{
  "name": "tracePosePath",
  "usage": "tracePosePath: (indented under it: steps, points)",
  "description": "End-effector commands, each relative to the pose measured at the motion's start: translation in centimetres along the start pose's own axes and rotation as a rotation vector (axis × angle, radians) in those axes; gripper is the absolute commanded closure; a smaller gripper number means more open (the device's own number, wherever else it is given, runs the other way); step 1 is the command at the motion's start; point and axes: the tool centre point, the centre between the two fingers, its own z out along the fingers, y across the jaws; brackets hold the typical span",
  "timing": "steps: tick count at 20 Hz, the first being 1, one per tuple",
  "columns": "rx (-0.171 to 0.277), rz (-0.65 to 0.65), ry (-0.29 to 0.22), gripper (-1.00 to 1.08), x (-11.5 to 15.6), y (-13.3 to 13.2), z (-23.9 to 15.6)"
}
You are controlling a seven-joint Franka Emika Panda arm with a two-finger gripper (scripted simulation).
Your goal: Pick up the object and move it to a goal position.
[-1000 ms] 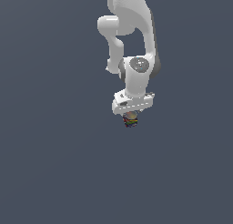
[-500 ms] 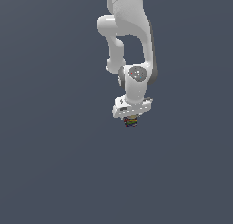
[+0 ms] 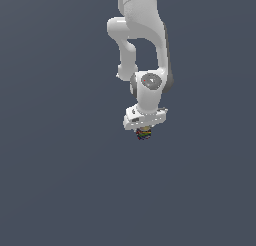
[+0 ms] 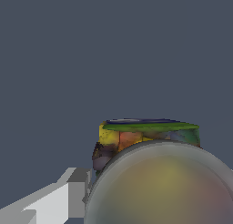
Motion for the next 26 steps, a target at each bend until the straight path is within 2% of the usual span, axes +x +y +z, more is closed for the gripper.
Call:
tracePosePath:
  steps: [1,7,13,19,26]
  points:
    - [0.0,-0.001,0.0,1.08,0.0,0.0,0.1]
    - [0.0,0.0,0.0,1.08,0.0,-0.2,-0.7]
    - [0.0,-0.001,0.0,1.08,0.2,-0.8,-3.4]
    - [0.0,-0.001,0.0,1.08,0.4,-1.9,-8.0]
    - [0.0,-0.001,0.0,1.08,0.7,-3.7,-15.4]
